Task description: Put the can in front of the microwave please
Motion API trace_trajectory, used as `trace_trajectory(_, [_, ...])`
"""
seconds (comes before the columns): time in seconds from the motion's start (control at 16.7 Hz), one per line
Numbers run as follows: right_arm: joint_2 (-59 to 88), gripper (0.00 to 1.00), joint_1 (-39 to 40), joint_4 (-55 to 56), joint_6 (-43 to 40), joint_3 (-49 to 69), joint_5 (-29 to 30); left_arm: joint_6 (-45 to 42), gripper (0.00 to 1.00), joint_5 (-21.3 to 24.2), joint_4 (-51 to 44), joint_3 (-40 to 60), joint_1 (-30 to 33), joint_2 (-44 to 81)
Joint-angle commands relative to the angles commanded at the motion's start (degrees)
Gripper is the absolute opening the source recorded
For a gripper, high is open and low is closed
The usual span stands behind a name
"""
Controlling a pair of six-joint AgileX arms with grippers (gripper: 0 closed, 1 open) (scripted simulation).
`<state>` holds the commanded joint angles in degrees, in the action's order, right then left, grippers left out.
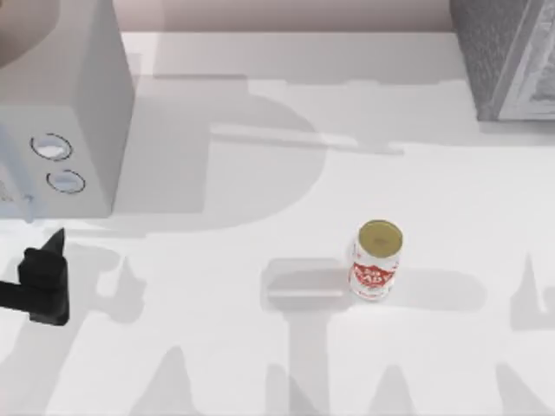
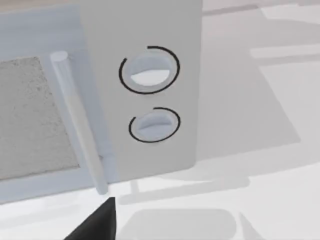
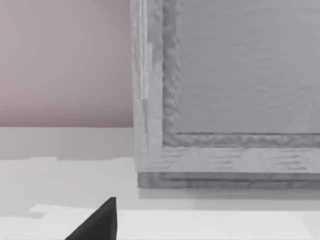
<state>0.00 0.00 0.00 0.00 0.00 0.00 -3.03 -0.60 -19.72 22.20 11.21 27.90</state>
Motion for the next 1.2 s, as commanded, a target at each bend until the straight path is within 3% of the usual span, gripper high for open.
trace_trajectory(0.3, [0.0, 1.0, 0.0, 0.0, 0.0, 0.0, 0.0, -0.45, 1.0, -0.21, -16.67, 25.09, 9.86, 25.58])
trace_trajectory(0.78, [0.0, 1.0, 0.0, 0.0, 0.0, 0.0, 0.0, 1.81, 1.0, 0.31, -43.75, 73.47, 25.77, 69.63])
trace_trajectory(1.2, [0.0, 1.0, 0.0, 0.0, 0.0, 0.0, 0.0, 5.16, 1.0, 0.77, -63.11, 109.23, 35.79, 102.44])
